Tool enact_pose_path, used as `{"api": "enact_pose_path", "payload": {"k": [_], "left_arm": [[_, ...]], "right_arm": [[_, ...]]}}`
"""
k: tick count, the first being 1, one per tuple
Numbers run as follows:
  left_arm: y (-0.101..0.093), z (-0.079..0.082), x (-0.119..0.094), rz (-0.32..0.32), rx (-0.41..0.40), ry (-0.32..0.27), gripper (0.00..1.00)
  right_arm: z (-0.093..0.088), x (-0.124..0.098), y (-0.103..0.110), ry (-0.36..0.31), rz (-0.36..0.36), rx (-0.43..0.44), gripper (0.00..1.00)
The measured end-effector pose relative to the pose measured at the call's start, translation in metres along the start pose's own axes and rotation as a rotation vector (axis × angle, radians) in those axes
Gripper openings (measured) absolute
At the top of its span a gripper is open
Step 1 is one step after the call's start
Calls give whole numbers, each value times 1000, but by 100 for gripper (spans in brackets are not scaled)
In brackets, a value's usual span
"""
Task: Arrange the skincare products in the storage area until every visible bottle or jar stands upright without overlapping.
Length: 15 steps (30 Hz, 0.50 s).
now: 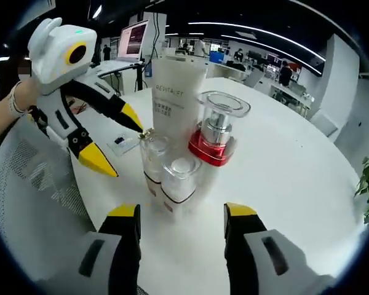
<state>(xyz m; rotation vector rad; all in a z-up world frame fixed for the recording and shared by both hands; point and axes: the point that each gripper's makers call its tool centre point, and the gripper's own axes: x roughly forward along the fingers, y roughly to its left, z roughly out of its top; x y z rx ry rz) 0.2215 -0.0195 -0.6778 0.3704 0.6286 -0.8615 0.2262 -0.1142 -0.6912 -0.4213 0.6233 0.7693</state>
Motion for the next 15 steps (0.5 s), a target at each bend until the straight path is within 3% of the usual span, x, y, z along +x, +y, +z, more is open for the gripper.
{"api": "enact_pose_path", "payload": {"k": [15], "left_arm": [[9, -4, -49, 71, -18, -49, 77]], "right_arm": [[31, -43, 14, -126, -16, -22, 86]]}}
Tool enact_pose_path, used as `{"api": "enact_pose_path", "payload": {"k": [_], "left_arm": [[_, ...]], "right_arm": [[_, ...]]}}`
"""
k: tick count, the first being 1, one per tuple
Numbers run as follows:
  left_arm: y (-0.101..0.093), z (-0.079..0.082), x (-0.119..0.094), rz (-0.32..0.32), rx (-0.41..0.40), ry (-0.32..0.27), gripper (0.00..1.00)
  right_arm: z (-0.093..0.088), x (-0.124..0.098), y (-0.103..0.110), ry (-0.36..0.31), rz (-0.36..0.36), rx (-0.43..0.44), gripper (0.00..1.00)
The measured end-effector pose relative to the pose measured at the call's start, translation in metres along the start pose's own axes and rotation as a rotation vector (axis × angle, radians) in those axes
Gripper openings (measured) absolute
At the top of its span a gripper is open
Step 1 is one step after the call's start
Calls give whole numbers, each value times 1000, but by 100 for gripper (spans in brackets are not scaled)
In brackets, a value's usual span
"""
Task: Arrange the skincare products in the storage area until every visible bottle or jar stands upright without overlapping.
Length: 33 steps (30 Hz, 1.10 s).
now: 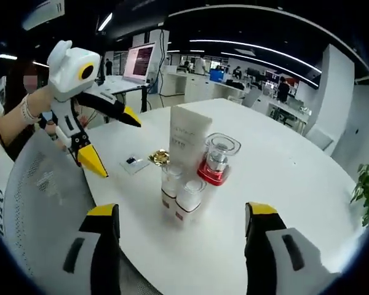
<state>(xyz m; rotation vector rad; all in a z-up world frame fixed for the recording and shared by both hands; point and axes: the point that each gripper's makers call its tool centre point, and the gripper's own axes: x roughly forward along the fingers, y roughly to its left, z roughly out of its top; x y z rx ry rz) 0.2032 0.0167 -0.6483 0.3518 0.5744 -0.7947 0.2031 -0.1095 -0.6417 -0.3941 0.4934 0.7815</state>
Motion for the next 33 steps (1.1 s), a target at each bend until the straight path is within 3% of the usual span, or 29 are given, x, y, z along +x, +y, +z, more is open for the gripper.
{"api": "enact_pose_path", "payload": {"k": [10, 13, 22, 33], "left_arm": [[-5, -9, -11, 1, -13, 11, 90], [-5, -7, -16, 6, -29, -10, 89], [-4, -18, -23, 6, -45, 7, 99], [7, -25, -24, -29, -101, -10, 99]], "right_arm": [[8, -3, 4, -46, 8, -19, 93], [12, -4, 4, -68, 1, -27, 96], [19, -5, 6, -78, -5, -42, 99], [23, 4, 11, -67, 21, -47, 100]]}}
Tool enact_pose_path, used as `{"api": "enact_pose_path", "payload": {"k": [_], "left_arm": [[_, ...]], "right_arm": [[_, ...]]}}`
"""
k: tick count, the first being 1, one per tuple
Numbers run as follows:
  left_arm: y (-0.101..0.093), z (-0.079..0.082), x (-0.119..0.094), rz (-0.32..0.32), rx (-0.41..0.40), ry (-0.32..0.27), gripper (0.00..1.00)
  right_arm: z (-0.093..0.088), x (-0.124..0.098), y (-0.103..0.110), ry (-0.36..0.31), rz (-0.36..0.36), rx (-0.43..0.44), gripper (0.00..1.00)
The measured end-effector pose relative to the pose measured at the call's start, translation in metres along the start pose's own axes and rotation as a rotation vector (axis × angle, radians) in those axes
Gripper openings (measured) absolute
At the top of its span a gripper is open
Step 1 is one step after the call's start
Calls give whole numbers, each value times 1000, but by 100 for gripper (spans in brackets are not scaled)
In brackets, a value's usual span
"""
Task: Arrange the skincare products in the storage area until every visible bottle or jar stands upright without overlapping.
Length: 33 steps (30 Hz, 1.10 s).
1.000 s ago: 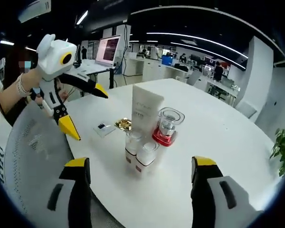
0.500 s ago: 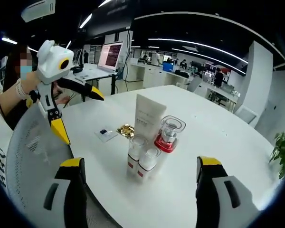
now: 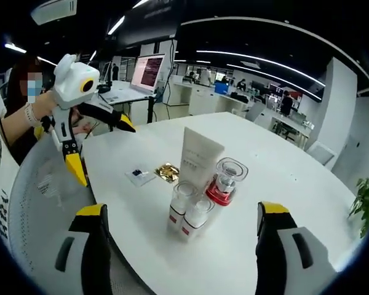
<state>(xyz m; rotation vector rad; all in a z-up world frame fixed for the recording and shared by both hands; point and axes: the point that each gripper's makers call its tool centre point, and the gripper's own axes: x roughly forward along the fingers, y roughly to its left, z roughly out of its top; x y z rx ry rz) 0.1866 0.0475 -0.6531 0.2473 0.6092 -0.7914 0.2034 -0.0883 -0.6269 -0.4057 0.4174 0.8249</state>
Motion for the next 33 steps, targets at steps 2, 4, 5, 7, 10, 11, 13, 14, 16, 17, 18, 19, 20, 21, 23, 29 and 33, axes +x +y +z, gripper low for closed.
{"api": "enact_pose_path", "payload": {"k": [2, 4, 5, 7, 10, 11, 13, 14, 16, 17, 18, 19, 20, 21, 23, 29, 33], "left_arm": [[4, 1, 2, -17, -51, -11, 99], [7, 1, 4, -12, -48, -13, 99], [11, 0, 5, -9, -50, -7, 99], [19, -2, 9, -5, -49, 4, 99], [38, 1, 18, 35, -36, 8, 99], [45, 0, 20, 53, -21, 23, 99], [56, 2, 30, 50, -19, 36, 99], [61, 5, 35, 50, -31, 30, 99], [71, 8, 45, 54, -39, 32, 97], [73, 8, 47, 57, -37, 34, 96], [81, 7, 53, 70, -29, 48, 96], [86, 7, 58, 67, -23, 56, 95], [90, 7, 62, 63, -24, 63, 94], [93, 8, 66, 61, -26, 64, 93], [97, 12, 74, 55, -26, 65, 87], [114, 19, 98, 60, -44, 58, 72], [125, 22, 118, 56, -71, 54, 57]], "right_arm": [[-1, 1, -1, 9, -1, 1, 100], [-1, 1, -2, 7, 1, 10, 100], [-1, 1, -2, 7, 4, 19, 100], [0, 1, -5, 2, 7, 33, 100], [1, 2, -10, -8, 8, 37, 100], [1, 2, -11, -8, 7, 40, 100], [1, 3, -14, -8, 6, 51, 100], [1, 3, -14, -6, 9, 54, 100], [1, 3, -16, -4, 11, 62, 100], [1, 3, -17, -3, 12, 62, 100], [1, 3, -18, -2, 12, 63, 100], [1, 4, -19, 1, 17, 62, 100], [2, 4, -19, 3, 20, 61, 100], [3, 4, -21, 0, 21, 61, 100], [4, 3, -23, 2, 27, 68, 100], [10, 1, -29, -14, 73, 98, 100], [18, -1, -35, -39, 122, 149, 100]]}}
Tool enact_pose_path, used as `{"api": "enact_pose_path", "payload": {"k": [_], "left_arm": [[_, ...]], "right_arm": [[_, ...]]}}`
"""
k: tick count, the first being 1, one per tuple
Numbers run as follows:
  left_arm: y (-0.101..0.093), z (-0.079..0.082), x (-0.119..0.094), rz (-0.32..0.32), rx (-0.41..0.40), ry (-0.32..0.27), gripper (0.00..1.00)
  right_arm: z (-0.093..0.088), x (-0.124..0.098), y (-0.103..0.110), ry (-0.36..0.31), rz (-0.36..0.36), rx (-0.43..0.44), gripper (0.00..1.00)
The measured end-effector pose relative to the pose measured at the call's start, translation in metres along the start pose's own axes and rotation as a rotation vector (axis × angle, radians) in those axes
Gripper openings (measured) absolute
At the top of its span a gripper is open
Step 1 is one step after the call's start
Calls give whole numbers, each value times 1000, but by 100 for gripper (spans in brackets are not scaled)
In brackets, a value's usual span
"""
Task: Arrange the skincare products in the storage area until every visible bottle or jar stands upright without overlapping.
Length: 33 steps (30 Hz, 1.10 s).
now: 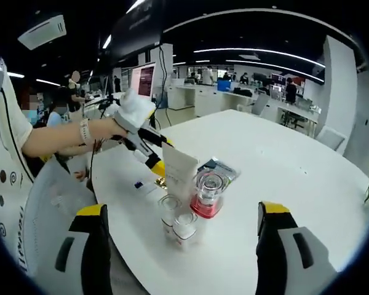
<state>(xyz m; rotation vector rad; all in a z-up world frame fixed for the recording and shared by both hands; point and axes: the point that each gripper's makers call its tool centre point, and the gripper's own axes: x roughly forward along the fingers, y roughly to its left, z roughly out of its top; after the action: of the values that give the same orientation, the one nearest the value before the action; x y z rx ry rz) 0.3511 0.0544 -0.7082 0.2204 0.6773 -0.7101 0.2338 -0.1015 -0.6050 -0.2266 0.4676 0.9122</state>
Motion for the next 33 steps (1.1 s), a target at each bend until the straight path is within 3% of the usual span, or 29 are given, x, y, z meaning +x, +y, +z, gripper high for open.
{"api": "enact_pose_path", "payload": {"k": [3, 9, 14, 19, 23, 27, 29, 33], "left_arm": [[2, -1, 8, -5, -11, 17, 46], [3, -4, 21, -25, -60, 37, 43], [7, -3, 31, -38, -84, 48, 41], [5, -4, 32, -39, -107, 46, 39], [10, -4, 36, -46, -113, 49, 38], [5, -2, 36, -54, -121, 44, 37], [1, 0, 34, -54, -119, 37, 36], [-1, 2, 36, -69, -122, 26, 36]], "right_arm": [[14, -5, -6, -42, 28, 35, 100], [47, -13, -29, -106, 45, 80, 94], [51, -2, -59, -89, -4, 135, 86], [62, 11, -81, -133, -11, 187, 75], [58, 29, -104, -118, -29, 239, 62], [42, 55, -129, -61, -45, 290, 53], [34, 68, -132, -33, -41, 291, 46], [18, 92, -131, 11, -11, 296, 43]]}}
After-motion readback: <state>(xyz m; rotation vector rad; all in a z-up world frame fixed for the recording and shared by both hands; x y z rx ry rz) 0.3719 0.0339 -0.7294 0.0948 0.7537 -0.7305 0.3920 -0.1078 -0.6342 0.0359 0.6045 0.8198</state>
